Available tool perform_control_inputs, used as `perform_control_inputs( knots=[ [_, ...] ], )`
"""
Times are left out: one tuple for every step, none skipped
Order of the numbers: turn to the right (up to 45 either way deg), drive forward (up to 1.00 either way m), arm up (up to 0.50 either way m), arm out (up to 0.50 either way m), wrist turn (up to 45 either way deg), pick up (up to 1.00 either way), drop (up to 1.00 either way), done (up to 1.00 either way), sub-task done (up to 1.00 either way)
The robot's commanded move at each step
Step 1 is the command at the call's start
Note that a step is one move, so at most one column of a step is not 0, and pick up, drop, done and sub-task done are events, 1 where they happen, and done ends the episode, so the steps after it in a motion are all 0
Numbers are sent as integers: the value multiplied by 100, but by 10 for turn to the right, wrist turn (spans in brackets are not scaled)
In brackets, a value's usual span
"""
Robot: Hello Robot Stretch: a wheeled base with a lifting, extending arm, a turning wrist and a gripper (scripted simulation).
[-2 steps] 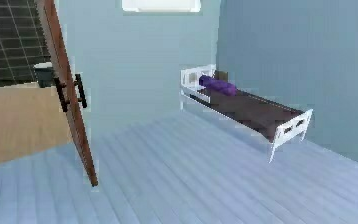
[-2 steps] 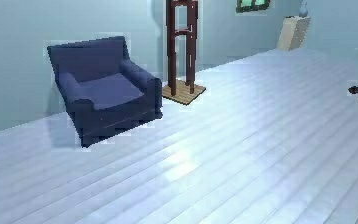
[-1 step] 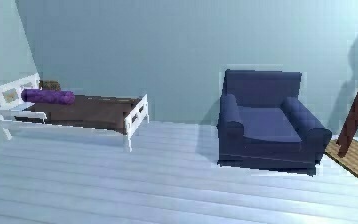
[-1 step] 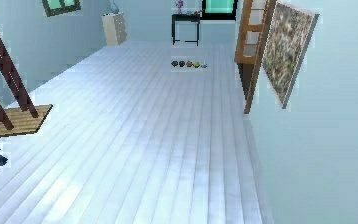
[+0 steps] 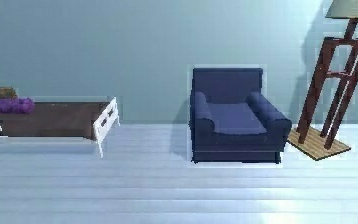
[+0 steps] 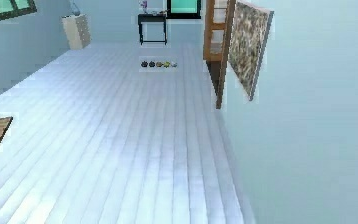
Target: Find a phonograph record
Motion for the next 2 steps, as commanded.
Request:
perform_control_inputs(
  knots=[
    [0,5,0,0,0,0,0,0,0],
    [-450,0,0,0,0,0,0,0,0]
  ],
)
